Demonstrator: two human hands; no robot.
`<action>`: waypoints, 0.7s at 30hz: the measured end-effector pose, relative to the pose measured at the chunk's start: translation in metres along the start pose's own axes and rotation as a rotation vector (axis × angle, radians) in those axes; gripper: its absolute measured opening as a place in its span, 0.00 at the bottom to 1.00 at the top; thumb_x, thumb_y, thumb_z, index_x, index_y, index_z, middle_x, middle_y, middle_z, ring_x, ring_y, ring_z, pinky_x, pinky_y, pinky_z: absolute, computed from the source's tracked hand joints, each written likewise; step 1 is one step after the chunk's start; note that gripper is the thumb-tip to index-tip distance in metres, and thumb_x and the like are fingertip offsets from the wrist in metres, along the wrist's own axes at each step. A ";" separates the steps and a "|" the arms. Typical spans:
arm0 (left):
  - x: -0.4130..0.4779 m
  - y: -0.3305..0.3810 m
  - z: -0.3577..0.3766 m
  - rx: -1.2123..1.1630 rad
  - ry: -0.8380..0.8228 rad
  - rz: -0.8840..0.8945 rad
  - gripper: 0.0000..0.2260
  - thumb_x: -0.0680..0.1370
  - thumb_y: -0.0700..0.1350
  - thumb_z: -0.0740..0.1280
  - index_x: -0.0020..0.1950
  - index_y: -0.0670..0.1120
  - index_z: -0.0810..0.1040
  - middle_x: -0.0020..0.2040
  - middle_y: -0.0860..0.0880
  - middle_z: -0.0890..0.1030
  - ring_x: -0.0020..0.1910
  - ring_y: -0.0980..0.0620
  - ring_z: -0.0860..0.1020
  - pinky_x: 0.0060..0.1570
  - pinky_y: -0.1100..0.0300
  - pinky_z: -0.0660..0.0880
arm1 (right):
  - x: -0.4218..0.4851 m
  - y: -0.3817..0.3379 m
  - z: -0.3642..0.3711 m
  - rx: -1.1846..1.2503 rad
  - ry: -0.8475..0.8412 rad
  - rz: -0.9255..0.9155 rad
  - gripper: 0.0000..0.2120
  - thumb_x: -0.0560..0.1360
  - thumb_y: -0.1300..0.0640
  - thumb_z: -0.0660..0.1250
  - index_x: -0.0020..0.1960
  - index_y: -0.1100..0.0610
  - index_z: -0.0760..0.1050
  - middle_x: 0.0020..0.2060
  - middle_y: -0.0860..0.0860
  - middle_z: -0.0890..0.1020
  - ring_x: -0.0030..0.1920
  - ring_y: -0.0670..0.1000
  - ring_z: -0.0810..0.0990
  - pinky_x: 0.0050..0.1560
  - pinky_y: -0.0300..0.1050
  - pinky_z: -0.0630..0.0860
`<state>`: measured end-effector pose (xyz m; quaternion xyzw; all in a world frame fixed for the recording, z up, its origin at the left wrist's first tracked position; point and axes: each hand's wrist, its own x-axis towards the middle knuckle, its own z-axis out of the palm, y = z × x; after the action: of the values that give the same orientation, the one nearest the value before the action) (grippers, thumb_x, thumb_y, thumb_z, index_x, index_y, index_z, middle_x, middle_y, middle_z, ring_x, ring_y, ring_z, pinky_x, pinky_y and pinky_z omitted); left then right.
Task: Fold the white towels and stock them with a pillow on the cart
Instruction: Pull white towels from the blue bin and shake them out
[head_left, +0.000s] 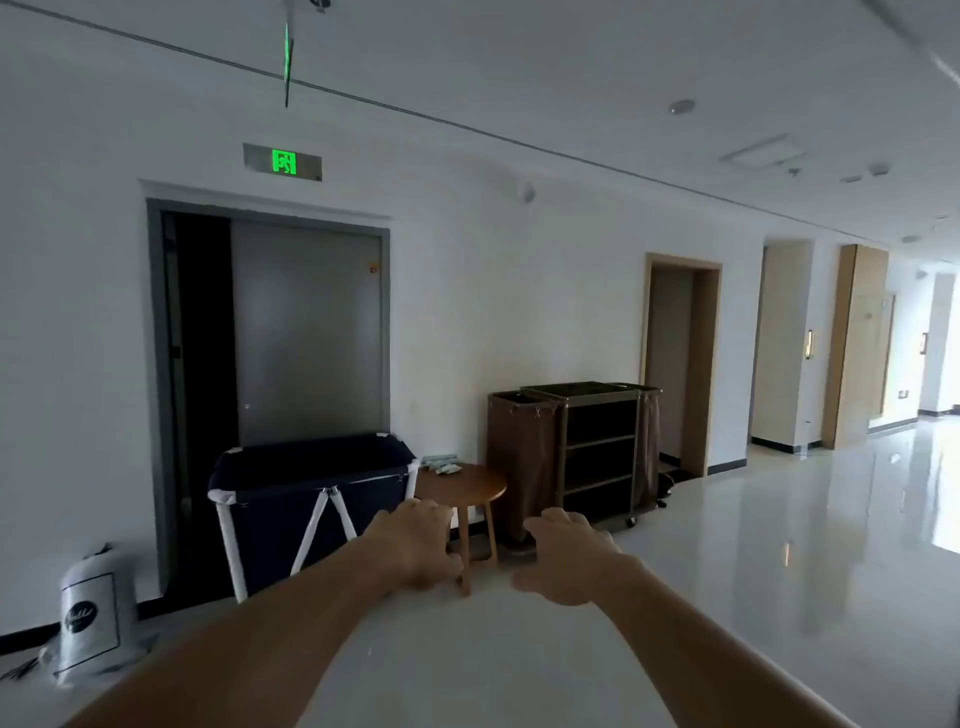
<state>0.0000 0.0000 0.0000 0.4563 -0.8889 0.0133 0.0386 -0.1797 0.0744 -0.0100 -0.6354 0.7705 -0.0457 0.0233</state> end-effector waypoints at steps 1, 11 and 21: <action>0.000 0.000 0.001 0.001 -0.003 0.003 0.27 0.79 0.56 0.62 0.75 0.46 0.64 0.76 0.47 0.64 0.76 0.48 0.61 0.72 0.46 0.63 | -0.001 0.000 0.000 0.010 0.007 -0.001 0.37 0.75 0.38 0.65 0.78 0.52 0.58 0.76 0.53 0.61 0.75 0.59 0.60 0.72 0.61 0.63; 0.024 0.008 0.005 0.016 -0.003 -0.010 0.30 0.79 0.57 0.62 0.77 0.47 0.60 0.77 0.48 0.62 0.77 0.48 0.59 0.72 0.46 0.62 | 0.011 0.015 0.001 -0.010 0.025 0.000 0.38 0.75 0.37 0.64 0.78 0.53 0.58 0.75 0.53 0.61 0.75 0.58 0.60 0.72 0.60 0.63; 0.076 0.019 0.017 0.002 0.004 -0.044 0.29 0.78 0.58 0.63 0.76 0.48 0.64 0.76 0.49 0.64 0.76 0.49 0.60 0.72 0.47 0.62 | 0.068 0.047 0.010 -0.015 -0.018 -0.047 0.37 0.75 0.39 0.65 0.78 0.53 0.58 0.76 0.53 0.60 0.75 0.58 0.60 0.72 0.61 0.62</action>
<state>-0.0609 -0.0515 -0.0105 0.4758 -0.8785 0.0141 0.0404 -0.2374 0.0156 -0.0228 -0.6540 0.7553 -0.0348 0.0246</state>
